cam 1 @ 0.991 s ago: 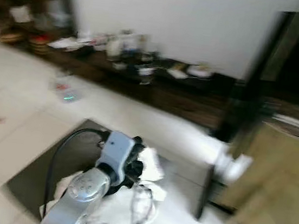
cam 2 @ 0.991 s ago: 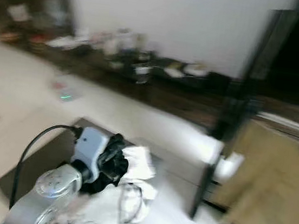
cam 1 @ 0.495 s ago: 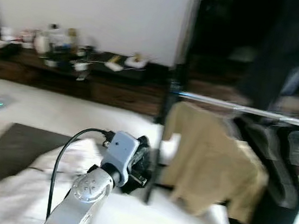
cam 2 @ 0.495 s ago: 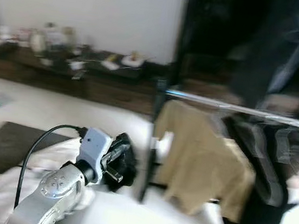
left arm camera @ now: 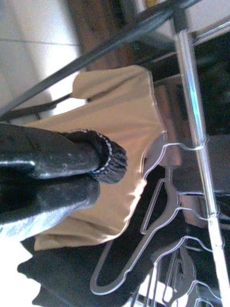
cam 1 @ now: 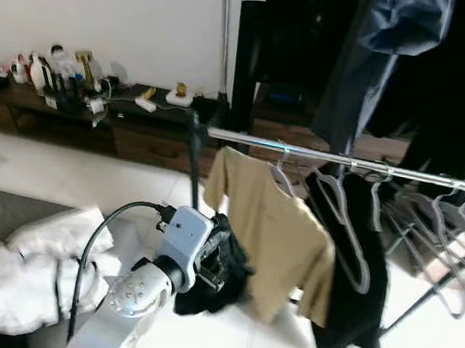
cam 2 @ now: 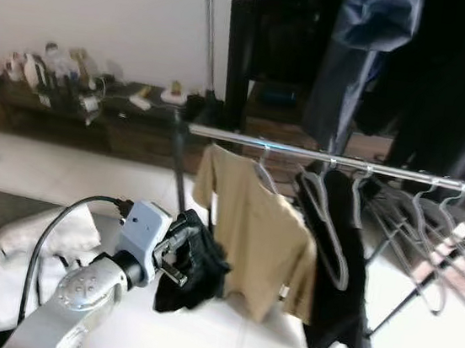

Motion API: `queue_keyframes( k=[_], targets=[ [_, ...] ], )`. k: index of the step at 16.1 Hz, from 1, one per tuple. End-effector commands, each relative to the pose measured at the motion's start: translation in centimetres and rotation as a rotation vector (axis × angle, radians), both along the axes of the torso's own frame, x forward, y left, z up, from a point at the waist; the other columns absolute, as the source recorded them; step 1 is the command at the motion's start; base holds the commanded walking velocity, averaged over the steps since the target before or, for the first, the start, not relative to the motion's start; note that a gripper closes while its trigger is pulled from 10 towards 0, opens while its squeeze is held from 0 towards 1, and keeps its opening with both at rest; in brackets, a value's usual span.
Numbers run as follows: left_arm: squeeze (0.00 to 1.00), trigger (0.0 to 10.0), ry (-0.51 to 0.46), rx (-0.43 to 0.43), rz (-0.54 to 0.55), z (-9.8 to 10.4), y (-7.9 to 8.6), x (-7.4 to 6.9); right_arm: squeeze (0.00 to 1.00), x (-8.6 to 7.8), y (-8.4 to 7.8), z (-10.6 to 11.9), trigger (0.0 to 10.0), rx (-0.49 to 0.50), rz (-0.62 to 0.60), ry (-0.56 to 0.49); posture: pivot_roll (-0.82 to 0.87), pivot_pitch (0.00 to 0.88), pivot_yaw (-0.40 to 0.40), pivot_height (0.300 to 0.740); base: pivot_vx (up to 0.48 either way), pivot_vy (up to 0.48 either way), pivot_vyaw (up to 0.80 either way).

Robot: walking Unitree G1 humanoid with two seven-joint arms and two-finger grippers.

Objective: Hang hanger

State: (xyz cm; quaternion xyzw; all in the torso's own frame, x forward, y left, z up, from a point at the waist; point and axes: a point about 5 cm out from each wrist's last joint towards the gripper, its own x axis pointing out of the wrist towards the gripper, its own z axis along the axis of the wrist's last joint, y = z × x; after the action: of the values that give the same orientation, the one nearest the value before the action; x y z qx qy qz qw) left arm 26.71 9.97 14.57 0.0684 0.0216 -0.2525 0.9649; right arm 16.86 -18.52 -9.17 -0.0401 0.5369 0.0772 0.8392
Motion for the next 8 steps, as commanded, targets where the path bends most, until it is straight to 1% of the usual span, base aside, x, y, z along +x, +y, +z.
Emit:
queue_keyframes(
  k=[1,5,7,8],
  targets=[
    [0.0,10.0,-0.008,0.015,-0.006,0.3,-0.1,0.0,0.0,0.0,0.2,0.0,10.0,0.003,0.013,0.003,0.04,0.068,-0.024,0.74,0.0,-0.48,-0.41],
    [0.0,10.0,0.031,0.044,-0.044,-0.5,-0.7,-0.2,0.0,0.1,0.3,0.0,10.0,0.004,0.012,-0.022,0.02,0.061,-0.025,0.74,0.0,-0.48,0.0],
    [0.0,10.0,0.069,0.079,-0.05,-1.3,-1.1,-0.3,0.0,0.1,0.3,0.0,10.0,0.003,0.019,-0.019,0.02,0.055,-0.027,0.74,0.0,-0.48,0.0],
    [0.0,10.0,0.099,0.106,-0.101,-1.8,-1.5,-0.6,0.0,0.2,0.3,0.1,10.0,0.009,0.041,-0.032,0.01,0.057,-0.027,0.74,0.0,-0.289,0.0]
  ],
)
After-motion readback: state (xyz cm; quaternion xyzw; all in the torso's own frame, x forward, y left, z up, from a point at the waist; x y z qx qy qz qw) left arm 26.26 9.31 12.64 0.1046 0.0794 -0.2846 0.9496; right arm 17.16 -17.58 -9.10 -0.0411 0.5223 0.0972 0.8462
